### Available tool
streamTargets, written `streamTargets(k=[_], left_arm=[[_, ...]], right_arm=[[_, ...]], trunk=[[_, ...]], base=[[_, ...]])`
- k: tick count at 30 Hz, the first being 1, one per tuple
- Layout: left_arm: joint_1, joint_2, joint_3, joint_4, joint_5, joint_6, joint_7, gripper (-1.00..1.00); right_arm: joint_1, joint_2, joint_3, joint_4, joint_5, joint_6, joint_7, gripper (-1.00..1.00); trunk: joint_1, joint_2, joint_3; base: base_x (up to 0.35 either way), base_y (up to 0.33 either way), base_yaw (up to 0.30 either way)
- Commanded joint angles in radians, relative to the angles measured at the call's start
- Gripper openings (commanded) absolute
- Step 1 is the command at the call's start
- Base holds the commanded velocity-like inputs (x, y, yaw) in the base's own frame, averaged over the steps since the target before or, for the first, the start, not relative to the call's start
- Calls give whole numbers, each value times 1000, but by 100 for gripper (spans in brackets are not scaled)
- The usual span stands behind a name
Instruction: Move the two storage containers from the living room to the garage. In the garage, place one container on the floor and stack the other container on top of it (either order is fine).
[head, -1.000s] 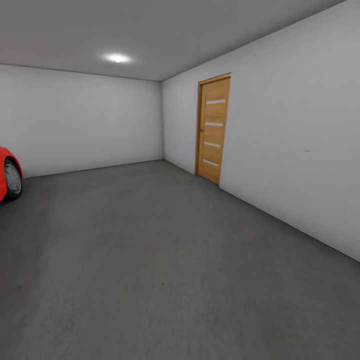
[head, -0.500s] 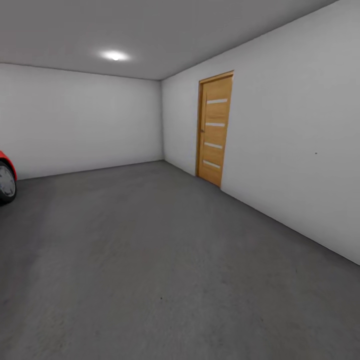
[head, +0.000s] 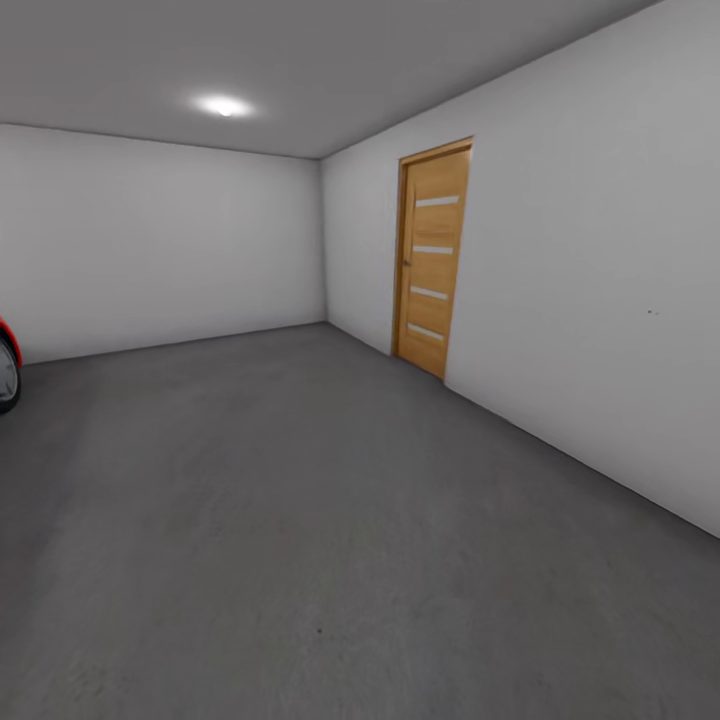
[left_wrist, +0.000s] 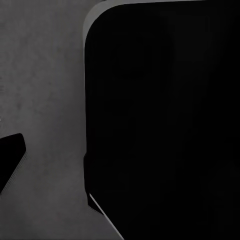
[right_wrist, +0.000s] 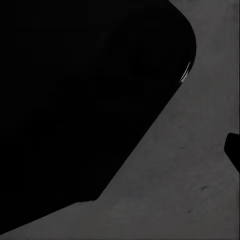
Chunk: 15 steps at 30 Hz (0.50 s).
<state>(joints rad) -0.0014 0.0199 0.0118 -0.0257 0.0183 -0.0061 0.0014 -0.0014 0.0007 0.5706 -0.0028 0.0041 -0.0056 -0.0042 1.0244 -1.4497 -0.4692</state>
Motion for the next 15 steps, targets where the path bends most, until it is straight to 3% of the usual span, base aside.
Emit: streamTargets(k=[1,15], left_arm=[[0,0,1,0,2,-1,0,100],[0,0,1,1,3,-52,0,100]], right_arm=[[0,0,2,0,0,-1,0,100],[0,1,2,0,0,-1,0,100]], trunk=[[1,0,-1],[1,0,-1]], base=[[323,0,0],[323,0,0]])
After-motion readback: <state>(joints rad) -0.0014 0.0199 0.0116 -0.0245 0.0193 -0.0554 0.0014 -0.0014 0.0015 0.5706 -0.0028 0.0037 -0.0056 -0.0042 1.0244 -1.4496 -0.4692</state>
